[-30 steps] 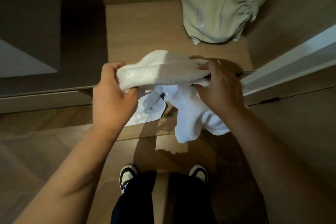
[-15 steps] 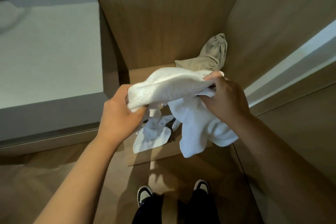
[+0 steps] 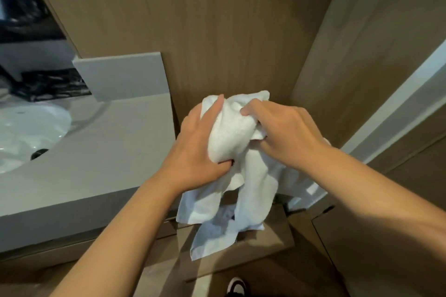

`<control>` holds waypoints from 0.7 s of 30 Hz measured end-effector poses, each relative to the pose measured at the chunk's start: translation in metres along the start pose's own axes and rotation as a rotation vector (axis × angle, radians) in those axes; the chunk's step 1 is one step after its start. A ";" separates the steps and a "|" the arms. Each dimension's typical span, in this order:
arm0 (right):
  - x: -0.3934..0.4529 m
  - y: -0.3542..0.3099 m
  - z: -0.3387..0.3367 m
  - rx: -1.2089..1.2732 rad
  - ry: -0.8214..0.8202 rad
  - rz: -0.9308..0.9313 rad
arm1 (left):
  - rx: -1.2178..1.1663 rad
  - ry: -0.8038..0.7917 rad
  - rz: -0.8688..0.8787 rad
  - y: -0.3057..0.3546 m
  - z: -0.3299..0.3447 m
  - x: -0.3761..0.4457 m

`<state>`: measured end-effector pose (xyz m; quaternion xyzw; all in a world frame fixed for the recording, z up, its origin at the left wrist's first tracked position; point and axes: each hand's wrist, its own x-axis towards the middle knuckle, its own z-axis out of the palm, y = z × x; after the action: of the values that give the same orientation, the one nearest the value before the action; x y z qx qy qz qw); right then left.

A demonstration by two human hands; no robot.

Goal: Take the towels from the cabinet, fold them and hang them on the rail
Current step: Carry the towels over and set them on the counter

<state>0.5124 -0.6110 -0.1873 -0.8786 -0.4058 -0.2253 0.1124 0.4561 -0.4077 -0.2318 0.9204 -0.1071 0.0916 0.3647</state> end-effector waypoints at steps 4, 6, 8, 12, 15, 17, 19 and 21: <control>0.035 0.009 -0.020 0.031 -0.029 -0.124 | -0.073 0.188 0.032 -0.002 -0.029 0.026; 0.051 0.018 -0.023 0.064 -0.090 -0.131 | -0.096 0.254 0.011 0.000 -0.045 0.038; 0.066 0.025 -0.026 0.088 -0.132 -0.126 | -0.077 0.299 -0.004 0.004 -0.055 0.049; 0.101 0.036 -0.034 0.082 -0.157 -0.071 | -0.091 0.379 -0.073 0.003 -0.083 0.065; 0.123 0.043 -0.038 0.063 -0.169 -0.012 | 0.012 0.451 -0.102 -0.009 -0.117 0.069; 0.135 0.046 -0.037 0.033 -0.165 0.010 | 0.123 0.488 -0.079 -0.017 -0.142 0.069; 0.147 0.047 -0.034 0.004 -0.164 0.016 | 0.229 0.535 -0.056 -0.023 -0.167 0.071; 0.160 0.045 -0.030 -0.007 -0.140 0.004 | 0.315 0.583 -0.017 -0.030 -0.192 0.077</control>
<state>0.6285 -0.5454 -0.0840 -0.8933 -0.4103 -0.1646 0.0811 0.5206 -0.2641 -0.0945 0.9014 0.0249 0.3635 0.2341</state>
